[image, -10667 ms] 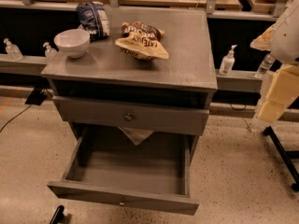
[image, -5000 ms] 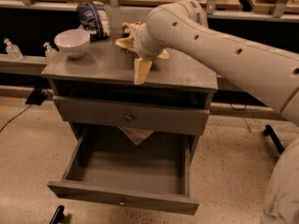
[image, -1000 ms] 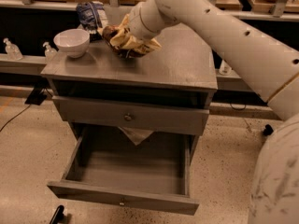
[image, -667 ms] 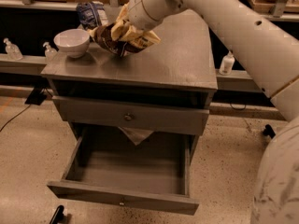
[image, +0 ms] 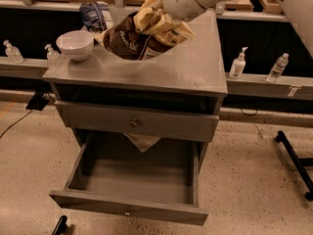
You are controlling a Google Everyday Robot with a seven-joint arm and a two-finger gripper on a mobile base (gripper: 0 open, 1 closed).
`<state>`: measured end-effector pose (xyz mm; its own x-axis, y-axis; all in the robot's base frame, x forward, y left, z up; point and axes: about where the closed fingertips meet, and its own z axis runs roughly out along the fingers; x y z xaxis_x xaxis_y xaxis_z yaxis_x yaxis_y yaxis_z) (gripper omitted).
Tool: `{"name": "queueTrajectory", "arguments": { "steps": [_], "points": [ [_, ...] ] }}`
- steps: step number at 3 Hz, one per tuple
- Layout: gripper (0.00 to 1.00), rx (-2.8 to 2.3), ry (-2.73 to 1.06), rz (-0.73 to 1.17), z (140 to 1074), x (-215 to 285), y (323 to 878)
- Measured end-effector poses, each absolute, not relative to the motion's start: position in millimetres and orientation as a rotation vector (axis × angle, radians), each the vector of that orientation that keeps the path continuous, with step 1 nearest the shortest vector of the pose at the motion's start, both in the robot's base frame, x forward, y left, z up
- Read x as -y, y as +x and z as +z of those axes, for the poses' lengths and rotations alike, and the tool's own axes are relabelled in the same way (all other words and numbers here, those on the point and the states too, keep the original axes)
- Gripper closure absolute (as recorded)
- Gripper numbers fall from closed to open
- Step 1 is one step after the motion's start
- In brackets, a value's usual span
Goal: Place brown chip bag into middle drawer
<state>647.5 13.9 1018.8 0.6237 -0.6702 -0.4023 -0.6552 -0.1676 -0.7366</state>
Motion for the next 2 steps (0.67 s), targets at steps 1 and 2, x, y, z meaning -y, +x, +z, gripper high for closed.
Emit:
{"name": "queueTrajectory", "arguments": {
  "steps": [1, 2],
  "points": [
    [1.0, -1.027, -1.73, 0.146, 1015, -7, 601],
    [1.0, -1.041, -1.69, 0.164, 1025, 2, 595]
  ]
}}
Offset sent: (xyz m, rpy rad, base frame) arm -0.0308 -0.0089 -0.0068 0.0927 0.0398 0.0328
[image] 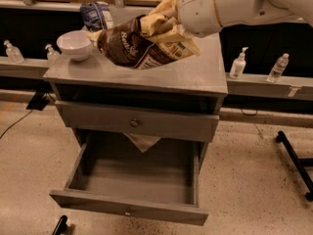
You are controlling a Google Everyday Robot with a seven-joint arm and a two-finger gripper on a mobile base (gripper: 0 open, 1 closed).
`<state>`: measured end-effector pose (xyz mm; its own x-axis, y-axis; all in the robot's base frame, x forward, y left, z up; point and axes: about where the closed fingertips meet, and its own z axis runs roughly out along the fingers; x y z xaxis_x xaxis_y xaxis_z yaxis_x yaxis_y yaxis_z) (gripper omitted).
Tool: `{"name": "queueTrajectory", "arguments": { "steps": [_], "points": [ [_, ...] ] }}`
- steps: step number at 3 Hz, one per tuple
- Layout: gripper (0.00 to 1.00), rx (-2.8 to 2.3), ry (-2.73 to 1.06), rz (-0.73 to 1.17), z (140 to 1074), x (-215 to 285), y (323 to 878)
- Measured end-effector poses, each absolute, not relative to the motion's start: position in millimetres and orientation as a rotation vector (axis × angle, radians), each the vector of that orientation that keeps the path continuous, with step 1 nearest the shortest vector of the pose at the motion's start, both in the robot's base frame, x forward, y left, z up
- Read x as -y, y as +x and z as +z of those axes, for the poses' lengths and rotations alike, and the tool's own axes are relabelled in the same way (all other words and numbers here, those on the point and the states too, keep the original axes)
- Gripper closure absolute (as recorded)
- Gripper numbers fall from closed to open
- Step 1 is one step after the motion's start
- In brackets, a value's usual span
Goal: Place brown chip bag into middle drawer
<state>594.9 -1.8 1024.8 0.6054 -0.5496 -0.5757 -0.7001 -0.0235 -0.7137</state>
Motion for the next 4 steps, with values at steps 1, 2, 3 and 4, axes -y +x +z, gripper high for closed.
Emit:
{"name": "queueTrajectory", "arguments": {
  "steps": [1, 2, 3, 4],
  "points": [
    [1.0, -1.006, -1.72, 0.238, 1005, -3, 586],
    [1.0, -0.981, -1.67, 0.393, 997, -7, 547],
    [1.0, -1.048, -1.597, 0.601, 953, 21, 494],
    [1.0, -1.047, -1.594, 0.608, 950, 21, 495]
  ]
}}
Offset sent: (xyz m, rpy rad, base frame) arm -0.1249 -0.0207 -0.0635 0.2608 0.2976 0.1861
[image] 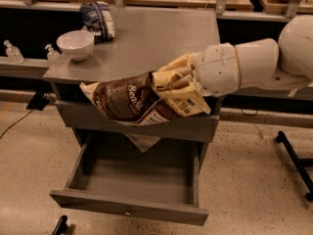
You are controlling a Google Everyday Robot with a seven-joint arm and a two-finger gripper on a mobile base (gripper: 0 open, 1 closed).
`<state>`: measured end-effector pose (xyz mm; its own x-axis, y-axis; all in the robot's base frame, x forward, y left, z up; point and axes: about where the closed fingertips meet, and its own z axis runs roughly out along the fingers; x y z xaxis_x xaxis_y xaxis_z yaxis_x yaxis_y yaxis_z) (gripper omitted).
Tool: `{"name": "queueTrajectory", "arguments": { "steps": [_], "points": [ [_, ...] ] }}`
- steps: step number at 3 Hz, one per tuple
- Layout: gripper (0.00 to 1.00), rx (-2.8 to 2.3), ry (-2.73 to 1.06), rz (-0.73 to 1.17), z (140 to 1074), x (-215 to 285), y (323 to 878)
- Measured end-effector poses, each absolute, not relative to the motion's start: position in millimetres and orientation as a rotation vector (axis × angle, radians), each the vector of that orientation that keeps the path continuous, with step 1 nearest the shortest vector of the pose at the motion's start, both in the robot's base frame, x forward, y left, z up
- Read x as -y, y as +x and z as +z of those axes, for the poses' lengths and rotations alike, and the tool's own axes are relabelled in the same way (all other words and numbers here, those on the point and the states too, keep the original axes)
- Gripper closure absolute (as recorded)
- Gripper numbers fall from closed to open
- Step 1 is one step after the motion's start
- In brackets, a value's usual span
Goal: Place brown chip bag into middle drawer
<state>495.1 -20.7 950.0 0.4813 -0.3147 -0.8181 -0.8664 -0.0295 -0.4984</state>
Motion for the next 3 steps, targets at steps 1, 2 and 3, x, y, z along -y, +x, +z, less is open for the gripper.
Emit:
{"name": "queueTrajectory", "arguments": {
  "steps": [1, 2, 3],
  "points": [
    [1.0, -1.059, -1.535, 0.691, 909, 30, 502],
    [1.0, -1.024, -1.461, 0.785, 832, 35, 505],
    [1.0, -1.005, -1.442, 0.772, 784, 26, 504]
  ]
}}
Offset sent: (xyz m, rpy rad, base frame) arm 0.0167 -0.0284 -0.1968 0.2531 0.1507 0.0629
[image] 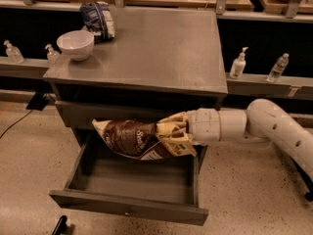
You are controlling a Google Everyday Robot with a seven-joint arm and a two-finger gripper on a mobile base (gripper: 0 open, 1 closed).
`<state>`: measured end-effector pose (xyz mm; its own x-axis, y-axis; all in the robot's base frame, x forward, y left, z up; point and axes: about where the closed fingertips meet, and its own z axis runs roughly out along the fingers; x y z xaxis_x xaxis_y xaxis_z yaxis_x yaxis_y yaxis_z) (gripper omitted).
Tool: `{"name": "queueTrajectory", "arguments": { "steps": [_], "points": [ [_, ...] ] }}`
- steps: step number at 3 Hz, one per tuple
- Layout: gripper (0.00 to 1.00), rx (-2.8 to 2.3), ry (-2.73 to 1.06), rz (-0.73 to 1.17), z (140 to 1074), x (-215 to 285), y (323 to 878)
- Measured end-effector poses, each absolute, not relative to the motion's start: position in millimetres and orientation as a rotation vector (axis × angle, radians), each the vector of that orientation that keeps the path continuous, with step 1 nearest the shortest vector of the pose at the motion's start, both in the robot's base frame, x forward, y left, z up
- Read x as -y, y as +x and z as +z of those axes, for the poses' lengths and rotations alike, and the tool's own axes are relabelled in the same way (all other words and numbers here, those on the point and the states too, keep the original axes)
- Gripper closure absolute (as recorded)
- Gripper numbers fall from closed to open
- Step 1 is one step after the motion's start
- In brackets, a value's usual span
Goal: Place brown chip bag into middle drawer
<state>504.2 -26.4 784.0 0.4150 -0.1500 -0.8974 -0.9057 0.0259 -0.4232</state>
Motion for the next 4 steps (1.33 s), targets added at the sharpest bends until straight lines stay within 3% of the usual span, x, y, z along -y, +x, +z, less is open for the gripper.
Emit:
{"name": "queueTrajectory", "arguments": {
  "steps": [2, 4],
  "points": [
    [1.0, -1.025, -1.422, 0.772, 730, 10, 497],
    [1.0, -1.069, -1.275, 0.753, 631, 31, 532]
  ]
}}
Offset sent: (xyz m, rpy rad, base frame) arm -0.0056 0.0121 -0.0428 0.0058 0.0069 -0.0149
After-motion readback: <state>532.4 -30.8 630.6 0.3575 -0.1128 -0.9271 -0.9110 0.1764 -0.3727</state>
